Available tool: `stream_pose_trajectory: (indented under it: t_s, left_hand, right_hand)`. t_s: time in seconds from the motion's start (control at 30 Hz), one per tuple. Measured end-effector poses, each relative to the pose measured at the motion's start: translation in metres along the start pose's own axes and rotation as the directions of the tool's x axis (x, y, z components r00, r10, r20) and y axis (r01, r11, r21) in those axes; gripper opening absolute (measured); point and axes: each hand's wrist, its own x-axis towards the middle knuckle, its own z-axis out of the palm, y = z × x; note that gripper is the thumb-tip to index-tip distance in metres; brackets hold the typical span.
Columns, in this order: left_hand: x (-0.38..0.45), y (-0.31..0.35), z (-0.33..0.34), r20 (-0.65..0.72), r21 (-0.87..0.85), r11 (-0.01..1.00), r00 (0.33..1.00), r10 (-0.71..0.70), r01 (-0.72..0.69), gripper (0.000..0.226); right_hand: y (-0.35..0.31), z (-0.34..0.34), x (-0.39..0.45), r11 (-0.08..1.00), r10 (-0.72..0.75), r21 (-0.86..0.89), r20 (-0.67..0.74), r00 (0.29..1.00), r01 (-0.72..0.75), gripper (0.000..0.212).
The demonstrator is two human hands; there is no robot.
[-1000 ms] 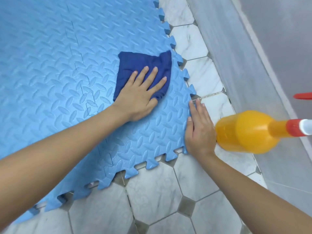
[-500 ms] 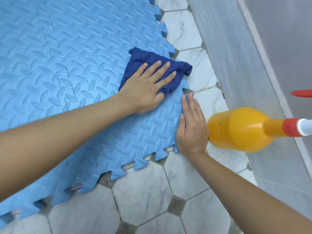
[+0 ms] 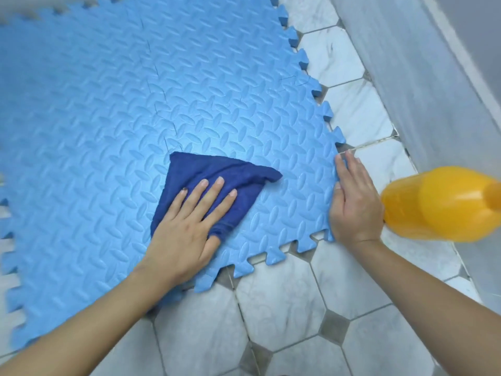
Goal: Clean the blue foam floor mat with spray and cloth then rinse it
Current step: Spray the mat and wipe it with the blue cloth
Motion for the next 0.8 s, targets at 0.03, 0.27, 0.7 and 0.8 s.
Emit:
stream_pose_trajectory:
  t_s: [0.03,0.27,0.7,0.8]
  left_hand:
    - [-0.009,-0.018,0.000,-0.001,-0.011,0.995,0.995,-0.104,0.104,0.068]
    - [-0.039,-0.122,-0.007,-0.042,-0.184,0.658,0.663,-0.748,0.730,0.060]
    - [-0.053,-0.050,0.002,-0.069,-0.114,0.946,0.947,-0.314,0.305,0.064]
    - [-0.041,-0.105,-0.008,-0.039,-0.230,0.751,0.765,-0.643,0.619,0.060]
  right_hand:
    - [-0.001,0.000,0.000,1.000,0.005,-0.005,0.001,1.000,-0.005,0.058]
    - [-0.003,-0.002,0.002,0.999,0.000,-0.053,0.037,0.999,0.002,0.057]
    - [-0.012,0.002,0.003,0.948,0.005,-0.315,0.173,0.985,0.050,0.055]
    - [-0.008,0.007,0.007,0.932,0.028,-0.356,0.238,0.971,0.060,0.055]
